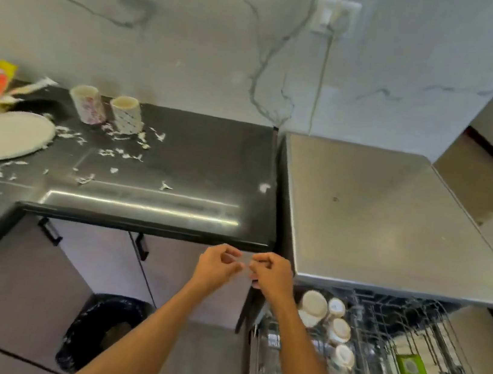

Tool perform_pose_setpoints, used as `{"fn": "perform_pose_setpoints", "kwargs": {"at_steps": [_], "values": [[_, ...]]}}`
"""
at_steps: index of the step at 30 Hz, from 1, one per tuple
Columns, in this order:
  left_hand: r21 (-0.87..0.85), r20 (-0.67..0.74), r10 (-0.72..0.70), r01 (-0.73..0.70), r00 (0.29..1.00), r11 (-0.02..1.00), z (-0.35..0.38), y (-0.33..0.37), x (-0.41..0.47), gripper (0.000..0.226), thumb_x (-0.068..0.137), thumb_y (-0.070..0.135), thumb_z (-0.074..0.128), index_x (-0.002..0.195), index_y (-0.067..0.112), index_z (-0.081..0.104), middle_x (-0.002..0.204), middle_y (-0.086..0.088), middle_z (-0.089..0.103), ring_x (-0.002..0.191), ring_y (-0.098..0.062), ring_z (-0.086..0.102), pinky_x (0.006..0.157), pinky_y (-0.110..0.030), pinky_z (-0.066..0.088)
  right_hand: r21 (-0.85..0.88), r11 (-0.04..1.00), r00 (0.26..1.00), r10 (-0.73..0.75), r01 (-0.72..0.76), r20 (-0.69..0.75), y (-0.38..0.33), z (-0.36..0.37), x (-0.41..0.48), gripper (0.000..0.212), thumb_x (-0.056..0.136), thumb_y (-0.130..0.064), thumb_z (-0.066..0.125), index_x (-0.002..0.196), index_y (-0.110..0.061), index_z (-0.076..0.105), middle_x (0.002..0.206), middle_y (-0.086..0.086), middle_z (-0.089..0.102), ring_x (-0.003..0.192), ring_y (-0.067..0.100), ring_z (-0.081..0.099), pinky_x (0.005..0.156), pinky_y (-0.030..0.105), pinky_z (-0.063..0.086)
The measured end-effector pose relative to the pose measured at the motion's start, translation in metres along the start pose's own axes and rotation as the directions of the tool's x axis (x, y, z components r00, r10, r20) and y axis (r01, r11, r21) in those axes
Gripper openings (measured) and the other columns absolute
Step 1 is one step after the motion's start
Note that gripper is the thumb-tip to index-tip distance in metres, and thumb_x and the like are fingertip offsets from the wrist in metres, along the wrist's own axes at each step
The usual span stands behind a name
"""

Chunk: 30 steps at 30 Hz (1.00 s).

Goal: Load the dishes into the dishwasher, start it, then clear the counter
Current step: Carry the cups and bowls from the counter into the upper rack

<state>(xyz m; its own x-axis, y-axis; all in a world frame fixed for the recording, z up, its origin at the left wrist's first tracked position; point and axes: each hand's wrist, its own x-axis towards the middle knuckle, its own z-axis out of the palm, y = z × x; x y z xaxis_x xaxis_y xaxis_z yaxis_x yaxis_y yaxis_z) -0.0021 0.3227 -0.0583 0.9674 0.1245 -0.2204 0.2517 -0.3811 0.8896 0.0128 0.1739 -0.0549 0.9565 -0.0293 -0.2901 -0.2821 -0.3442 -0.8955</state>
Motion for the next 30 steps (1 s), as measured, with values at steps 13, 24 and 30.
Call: {"fn": "perform_pose_setpoints", "kwargs": {"at_steps": [13, 24, 30], "values": [[-0.167, -0.29, -0.073, 0.025, 0.954, 0.986, -0.214, -0.044, 0.027, 0.011, 0.083, 0.018, 0.073, 0.092, 0.012, 0.069, 0.079, -0.011, 0.07, 0.059, -0.017, 0.067, 0.057, -0.032, 0.058, 0.067, 0.984, 0.972, -0.172, 0.163, 0.158, -0.116, 0.178, 0.022, 0.016, 0.084, -0.002, 0.069, 0.098, -0.011, 0.066, 0.081, 0.009, 0.072, 0.067, 0.018, 0.073, 0.062, 0.031, 0.06], [-0.22, -0.371, -0.117, 0.035, 0.921, 0.975, -0.284, -0.051, 0.079, 0.014, 0.083, 0.018, 0.074, 0.094, 0.014, 0.067, 0.085, -0.011, 0.07, 0.065, -0.018, 0.067, 0.058, -0.036, 0.059, 0.061, 0.965, 0.927, -0.262, 0.255, 0.267, -0.175, 0.255, 0.083, 0.018, 0.085, -0.004, 0.07, 0.099, -0.013, 0.066, 0.082, 0.009, 0.072, 0.068, 0.018, 0.072, 0.065, 0.035, 0.062], [-0.203, -0.452, -0.126, 0.036, 0.883, 0.979, -0.312, -0.036, 0.132, 0.015, 0.083, 0.017, 0.074, 0.095, 0.016, 0.064, 0.087, -0.011, 0.068, 0.071, -0.02, 0.067, 0.059, -0.032, 0.058, 0.058, 0.96, 0.896, -0.277, 0.274, 0.346, -0.211, 0.276, 0.15, 0.017, 0.084, -0.003, 0.071, 0.096, -0.014, 0.066, 0.082, 0.01, 0.072, 0.069, 0.021, 0.072, 0.065, 0.038, 0.062]]}}
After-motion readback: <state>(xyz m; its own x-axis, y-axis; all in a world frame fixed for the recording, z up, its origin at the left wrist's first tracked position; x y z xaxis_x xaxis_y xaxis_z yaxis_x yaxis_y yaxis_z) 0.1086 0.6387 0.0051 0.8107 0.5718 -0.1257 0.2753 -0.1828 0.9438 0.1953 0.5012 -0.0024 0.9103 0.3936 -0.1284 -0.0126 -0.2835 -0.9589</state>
